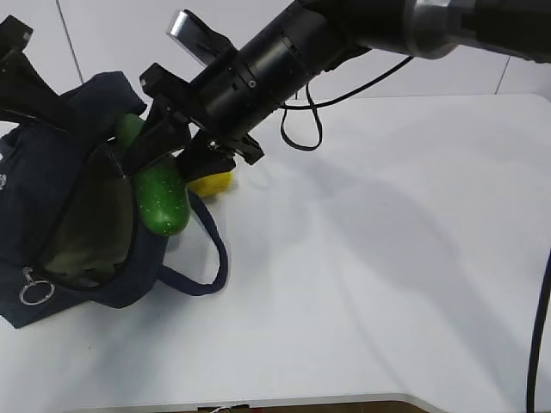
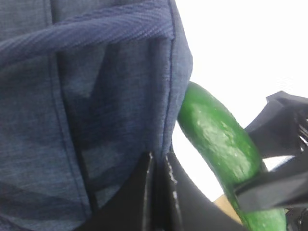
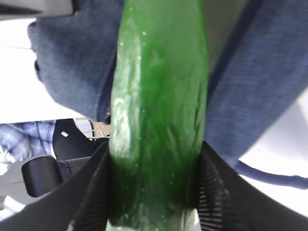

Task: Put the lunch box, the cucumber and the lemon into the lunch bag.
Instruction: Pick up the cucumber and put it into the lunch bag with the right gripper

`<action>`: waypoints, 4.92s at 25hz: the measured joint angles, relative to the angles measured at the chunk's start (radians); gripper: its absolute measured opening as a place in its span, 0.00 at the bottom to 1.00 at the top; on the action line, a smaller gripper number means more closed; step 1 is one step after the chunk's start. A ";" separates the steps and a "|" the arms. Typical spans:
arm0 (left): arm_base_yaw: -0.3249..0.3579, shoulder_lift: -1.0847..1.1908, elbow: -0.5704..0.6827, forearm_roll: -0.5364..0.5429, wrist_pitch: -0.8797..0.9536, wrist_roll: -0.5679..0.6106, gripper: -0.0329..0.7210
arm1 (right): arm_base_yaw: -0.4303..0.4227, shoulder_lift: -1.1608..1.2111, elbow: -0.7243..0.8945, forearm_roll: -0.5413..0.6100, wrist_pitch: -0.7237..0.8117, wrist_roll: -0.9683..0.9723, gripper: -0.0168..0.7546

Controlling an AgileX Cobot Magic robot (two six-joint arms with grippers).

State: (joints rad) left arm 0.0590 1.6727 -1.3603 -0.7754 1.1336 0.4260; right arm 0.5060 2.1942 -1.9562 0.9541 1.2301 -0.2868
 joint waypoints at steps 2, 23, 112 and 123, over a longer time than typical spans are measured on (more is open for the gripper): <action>0.000 0.000 0.000 -0.014 0.000 0.000 0.03 | 0.007 0.000 0.000 0.008 0.000 -0.014 0.50; 0.001 0.000 0.000 -0.068 0.024 0.000 0.03 | 0.035 0.092 0.000 0.184 -0.275 -0.103 0.50; 0.162 0.000 -0.004 0.158 -0.018 0.002 0.03 | -0.008 0.291 -0.478 -0.618 -0.069 -1.162 0.64; 0.162 0.000 -0.004 0.158 -0.023 0.004 0.03 | -0.008 0.330 -0.478 -0.630 -0.123 -1.173 0.70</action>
State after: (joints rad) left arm 0.2212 1.6727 -1.3640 -0.6172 1.1109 0.4296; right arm 0.4983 2.5242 -2.4342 0.3236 1.1075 -1.4596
